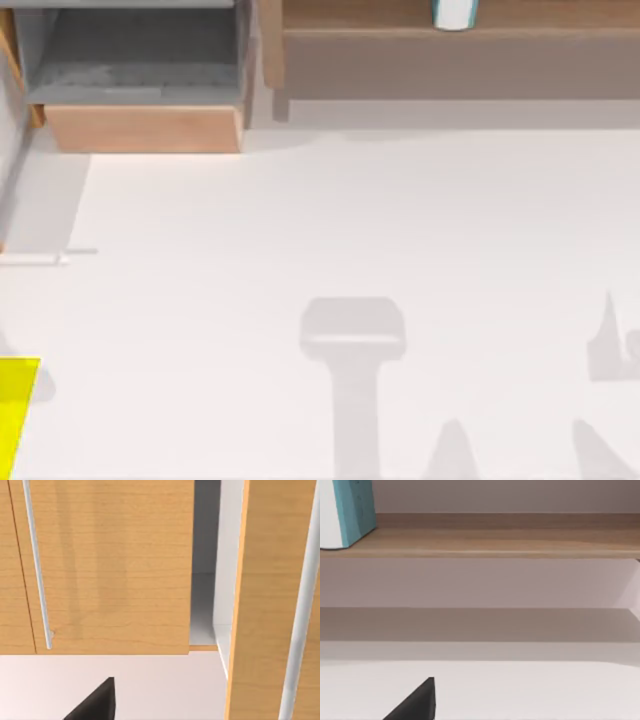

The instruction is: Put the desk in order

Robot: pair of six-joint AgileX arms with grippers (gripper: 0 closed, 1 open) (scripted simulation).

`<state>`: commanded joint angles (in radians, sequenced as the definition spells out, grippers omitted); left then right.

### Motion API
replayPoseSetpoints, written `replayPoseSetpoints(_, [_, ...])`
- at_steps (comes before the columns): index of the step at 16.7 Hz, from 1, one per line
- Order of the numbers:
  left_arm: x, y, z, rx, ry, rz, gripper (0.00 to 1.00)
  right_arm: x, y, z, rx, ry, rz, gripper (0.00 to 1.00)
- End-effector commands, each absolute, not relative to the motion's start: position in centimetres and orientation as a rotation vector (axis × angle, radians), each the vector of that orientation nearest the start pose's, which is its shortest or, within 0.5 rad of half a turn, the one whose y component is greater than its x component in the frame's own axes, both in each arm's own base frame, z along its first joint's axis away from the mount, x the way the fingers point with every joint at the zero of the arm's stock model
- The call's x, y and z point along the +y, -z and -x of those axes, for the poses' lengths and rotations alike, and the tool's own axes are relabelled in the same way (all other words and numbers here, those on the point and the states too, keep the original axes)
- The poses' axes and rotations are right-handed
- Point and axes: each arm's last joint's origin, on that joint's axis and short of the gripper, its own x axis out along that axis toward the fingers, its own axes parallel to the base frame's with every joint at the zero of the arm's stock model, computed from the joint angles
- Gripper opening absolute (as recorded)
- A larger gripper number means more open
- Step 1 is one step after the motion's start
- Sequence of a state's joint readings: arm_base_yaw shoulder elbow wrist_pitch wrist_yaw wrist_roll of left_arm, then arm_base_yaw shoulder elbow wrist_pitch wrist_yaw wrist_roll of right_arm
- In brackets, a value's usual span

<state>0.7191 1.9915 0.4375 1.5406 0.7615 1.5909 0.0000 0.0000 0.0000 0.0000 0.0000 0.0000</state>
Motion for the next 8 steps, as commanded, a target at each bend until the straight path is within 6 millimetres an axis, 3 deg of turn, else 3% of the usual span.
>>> replayPoseSetpoints(8, [17.4, -9.5, -25.4, -0.016, 0.016, -1.571, 1.00, -0.1, -16.0, -10.6, 0.000, 0.000, 0.000, 1.00])
